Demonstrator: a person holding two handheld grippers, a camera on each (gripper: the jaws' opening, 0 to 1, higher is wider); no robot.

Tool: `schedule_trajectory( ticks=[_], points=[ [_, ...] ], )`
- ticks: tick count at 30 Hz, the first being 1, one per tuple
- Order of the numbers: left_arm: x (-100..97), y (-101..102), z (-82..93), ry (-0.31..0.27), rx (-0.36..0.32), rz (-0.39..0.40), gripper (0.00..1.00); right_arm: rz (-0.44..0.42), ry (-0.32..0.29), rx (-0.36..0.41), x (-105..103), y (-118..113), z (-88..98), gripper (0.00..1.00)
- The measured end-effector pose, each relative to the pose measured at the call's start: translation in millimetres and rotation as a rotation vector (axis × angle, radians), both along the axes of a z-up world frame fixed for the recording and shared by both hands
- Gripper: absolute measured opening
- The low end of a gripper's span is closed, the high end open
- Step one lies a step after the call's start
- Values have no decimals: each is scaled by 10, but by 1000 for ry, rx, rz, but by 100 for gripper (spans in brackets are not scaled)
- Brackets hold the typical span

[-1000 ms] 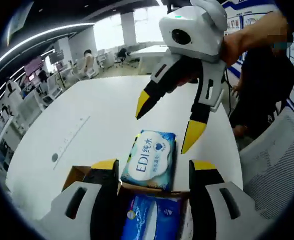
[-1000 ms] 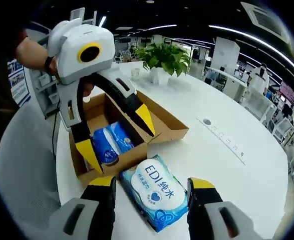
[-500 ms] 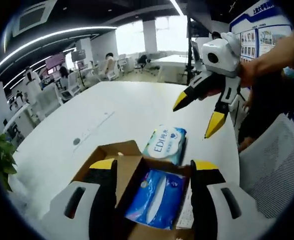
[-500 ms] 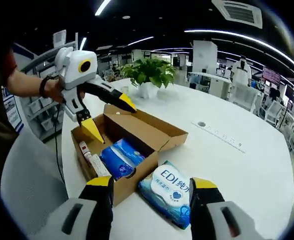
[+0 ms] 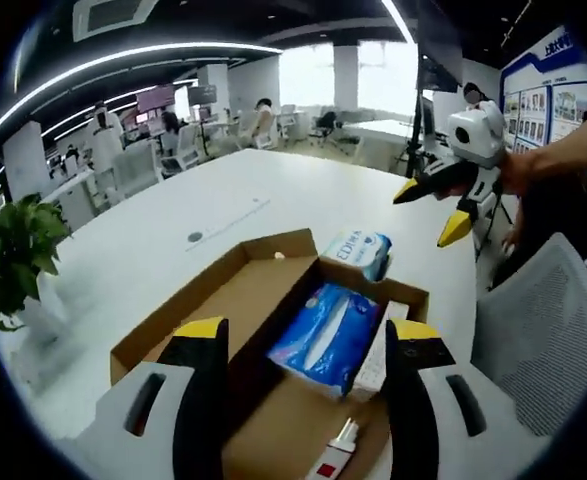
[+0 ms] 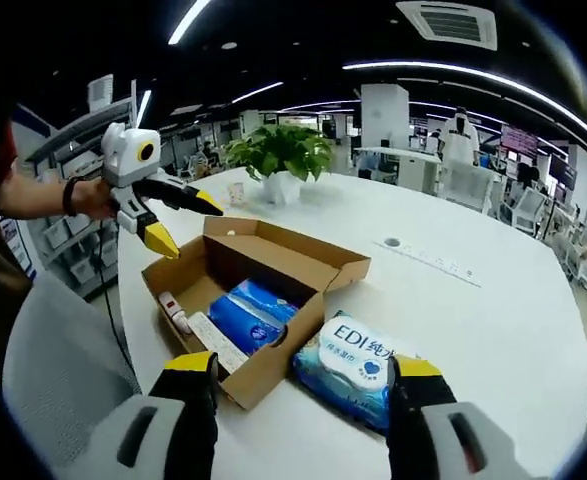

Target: Operate the shoe box by opening the lid, removing the specified soft item, and placing it in the target area until the item is outside and the box remains undamaged.

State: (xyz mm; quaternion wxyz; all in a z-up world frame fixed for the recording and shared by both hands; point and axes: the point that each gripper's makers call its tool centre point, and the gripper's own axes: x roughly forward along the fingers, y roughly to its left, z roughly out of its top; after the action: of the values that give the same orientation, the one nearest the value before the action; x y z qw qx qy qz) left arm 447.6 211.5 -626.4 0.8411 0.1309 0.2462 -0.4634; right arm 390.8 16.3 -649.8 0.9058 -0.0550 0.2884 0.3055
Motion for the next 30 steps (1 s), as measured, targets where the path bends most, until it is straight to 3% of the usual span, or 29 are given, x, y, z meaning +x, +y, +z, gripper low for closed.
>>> schedule_trajectory(
  ticks=[8, 14, 21, 30],
  points=[
    [-49, 395, 136, 17, -63, 129, 64, -12, -2, 24, -125, 138, 0, 68],
    [-101, 631, 126, 10, -57, 181, 65, -23, -8, 51, -207, 219, 35, 69],
    [-189, 826, 52, 21, -63, 232, 68, -37, -2, 64, -270, 248, 47, 70],
    [-242, 936, 51, 26, -93, 280, 69, -37, 2, 61, -308, 255, 69, 71]
  ],
)
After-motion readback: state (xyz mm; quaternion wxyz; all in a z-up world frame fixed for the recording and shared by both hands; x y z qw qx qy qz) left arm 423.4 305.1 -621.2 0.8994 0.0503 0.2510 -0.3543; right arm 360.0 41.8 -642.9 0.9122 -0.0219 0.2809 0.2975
